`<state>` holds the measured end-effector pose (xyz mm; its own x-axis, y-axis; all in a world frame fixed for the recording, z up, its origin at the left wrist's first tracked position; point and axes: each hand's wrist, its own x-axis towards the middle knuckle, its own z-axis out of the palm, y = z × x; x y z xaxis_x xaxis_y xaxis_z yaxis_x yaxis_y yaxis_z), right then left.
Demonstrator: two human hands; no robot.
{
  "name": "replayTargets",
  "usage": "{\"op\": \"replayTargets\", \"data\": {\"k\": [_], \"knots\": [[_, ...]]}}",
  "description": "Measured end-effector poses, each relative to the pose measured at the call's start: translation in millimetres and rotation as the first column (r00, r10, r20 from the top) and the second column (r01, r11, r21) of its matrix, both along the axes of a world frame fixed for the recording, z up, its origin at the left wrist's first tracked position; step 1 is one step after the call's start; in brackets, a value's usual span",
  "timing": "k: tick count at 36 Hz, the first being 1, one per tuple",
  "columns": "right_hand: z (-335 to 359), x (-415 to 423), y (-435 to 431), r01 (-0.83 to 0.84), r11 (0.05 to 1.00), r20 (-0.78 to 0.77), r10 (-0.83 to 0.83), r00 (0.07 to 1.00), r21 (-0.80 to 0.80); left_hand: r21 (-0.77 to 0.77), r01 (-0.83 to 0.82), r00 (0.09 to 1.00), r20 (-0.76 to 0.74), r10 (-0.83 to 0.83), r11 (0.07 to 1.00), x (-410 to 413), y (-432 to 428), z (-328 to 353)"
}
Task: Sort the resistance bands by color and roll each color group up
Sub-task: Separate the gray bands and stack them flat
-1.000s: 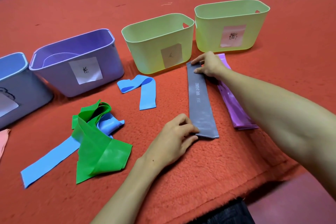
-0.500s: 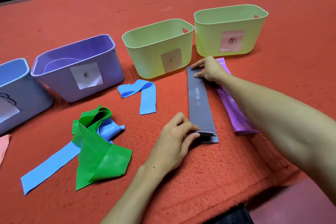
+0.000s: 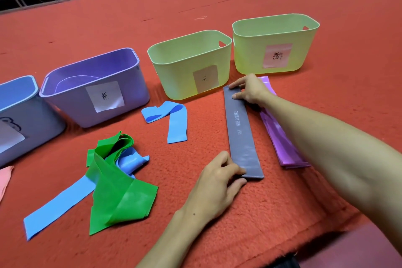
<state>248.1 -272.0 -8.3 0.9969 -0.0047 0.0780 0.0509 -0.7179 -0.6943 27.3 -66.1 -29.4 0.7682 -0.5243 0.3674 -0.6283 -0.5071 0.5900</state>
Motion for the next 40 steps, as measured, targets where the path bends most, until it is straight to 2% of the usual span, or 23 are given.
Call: {"op": "replayTargets", "data": {"k": [23, 29, 32, 40], "knots": [[0, 2, -2, -0.008, 1.0, -0.012, 0.009, 1.0, 0.026, 0.001, 0.037, 0.999, 0.031, -0.037, 0.999, 6, 0, -2], [0, 1, -1, -0.001, 1.0, -0.013, 0.001, 1.0, 0.026, 0.0, 0.022, 0.99, -0.14, -0.022, 1.0, 5, -1, 11], [0, 0, -1, 0.005, 1.0, -0.018, -0.004, 1.0, 0.026, 0.081, 0.063, 0.975, -0.216, -0.044, 0.995, 12, 0, 20], [2, -2, 0, -0.002, 1.0, -0.006, 0.002, 1.0, 0.006, 0.18, 0.056, 0.966, -0.258, -0.008, 0.982, 29, -6, 27]]}}
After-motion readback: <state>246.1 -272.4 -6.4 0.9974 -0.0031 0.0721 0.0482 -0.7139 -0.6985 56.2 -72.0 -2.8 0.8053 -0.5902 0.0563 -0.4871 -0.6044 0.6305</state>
